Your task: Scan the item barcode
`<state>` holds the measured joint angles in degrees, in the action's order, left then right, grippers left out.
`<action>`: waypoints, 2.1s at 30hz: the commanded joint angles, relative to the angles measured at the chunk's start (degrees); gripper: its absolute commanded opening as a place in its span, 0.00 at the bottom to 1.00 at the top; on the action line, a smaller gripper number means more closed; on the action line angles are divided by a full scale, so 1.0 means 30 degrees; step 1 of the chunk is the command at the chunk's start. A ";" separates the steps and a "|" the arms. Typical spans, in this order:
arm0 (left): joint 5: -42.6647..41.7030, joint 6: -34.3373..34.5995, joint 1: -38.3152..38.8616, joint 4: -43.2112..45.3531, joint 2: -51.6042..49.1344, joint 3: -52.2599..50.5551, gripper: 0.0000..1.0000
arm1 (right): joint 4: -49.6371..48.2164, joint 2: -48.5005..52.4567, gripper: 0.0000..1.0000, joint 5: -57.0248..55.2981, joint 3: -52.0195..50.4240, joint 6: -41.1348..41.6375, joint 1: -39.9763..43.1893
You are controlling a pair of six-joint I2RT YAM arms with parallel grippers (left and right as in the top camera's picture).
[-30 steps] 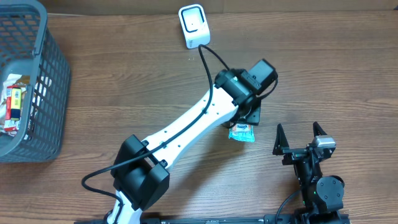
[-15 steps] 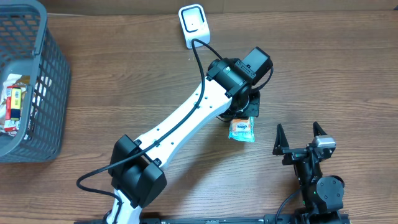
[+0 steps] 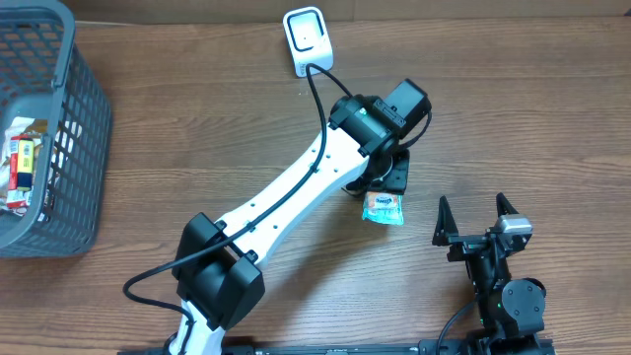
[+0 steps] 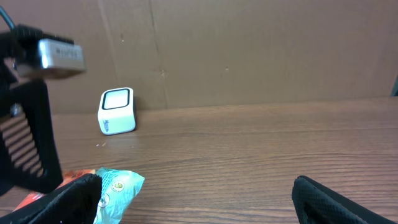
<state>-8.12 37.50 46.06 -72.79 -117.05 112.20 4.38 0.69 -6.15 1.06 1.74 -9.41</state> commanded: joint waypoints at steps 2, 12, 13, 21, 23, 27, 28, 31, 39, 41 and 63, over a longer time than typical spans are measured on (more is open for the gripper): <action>0.0350 -0.0080 0.0138 0.0029 -0.0226 -0.0984 0.51 | -0.0058 -0.0175 1.00 0.0087 -0.0204 -0.0029 0.0066; 0.0350 -0.0073 0.0153 0.1836 -0.0233 -0.2659 0.52 | -0.0058 -0.0175 1.00 0.0087 -0.0204 -0.0029 0.0066; 0.0350 -0.0073 0.0168 0.1923 -0.0233 -0.2667 0.52 | -0.0058 -0.0175 1.00 0.0087 -0.0204 -0.0029 0.0066; 0.0372 -0.0073 0.0488 0.2426 -0.0240 -0.2674 0.55 | -0.0066 -0.0175 1.00 0.0087 -0.0204 -0.0022 0.0066; 0.0517 -0.0073 0.0576 0.2499 -0.0240 -0.2674 0.54 | -0.0058 -0.0168 1.00 0.0087 -0.0204 -0.0029 0.0066; 0.1209 -0.0051 0.0692 0.2499 -0.0270 -0.2688 0.51 | -0.0058 -0.0175 1.00 0.0087 -0.0204 -0.0029 0.0066; 0.1224 -0.0036 0.0692 0.2506 -0.0277 -0.2718 0.50 | -0.0058 -0.0175 1.00 0.0087 -0.0204 -0.0029 0.0066; 0.1224 0.0073 0.0692 0.2521 -0.0277 -0.2732 0.43 | -0.0058 -0.0175 1.00 0.0087 -0.0204 -0.0022 0.0066; 0.1209 0.0058 0.0656 0.2499 -0.0262 -0.2674 0.18 | -0.0058 -0.0175 1.00 0.0087 -0.0204 -0.0029 0.0066; 0.1209 0.0058 0.0590 0.2331 -0.0262 -0.2419 0.10 | -0.0058 -0.0175 1.00 0.0087 -0.0204 -0.0029 0.0066; 0.8990 0.0138 0.0117 -0.4495 -0.0131 0.0291 0.04 | -0.0058 -0.0175 1.00 0.0087 -0.0204 -0.0022 0.0066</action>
<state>12.99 37.47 46.72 -86.04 -117.27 114.61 4.43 0.69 -6.17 1.06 1.72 -9.41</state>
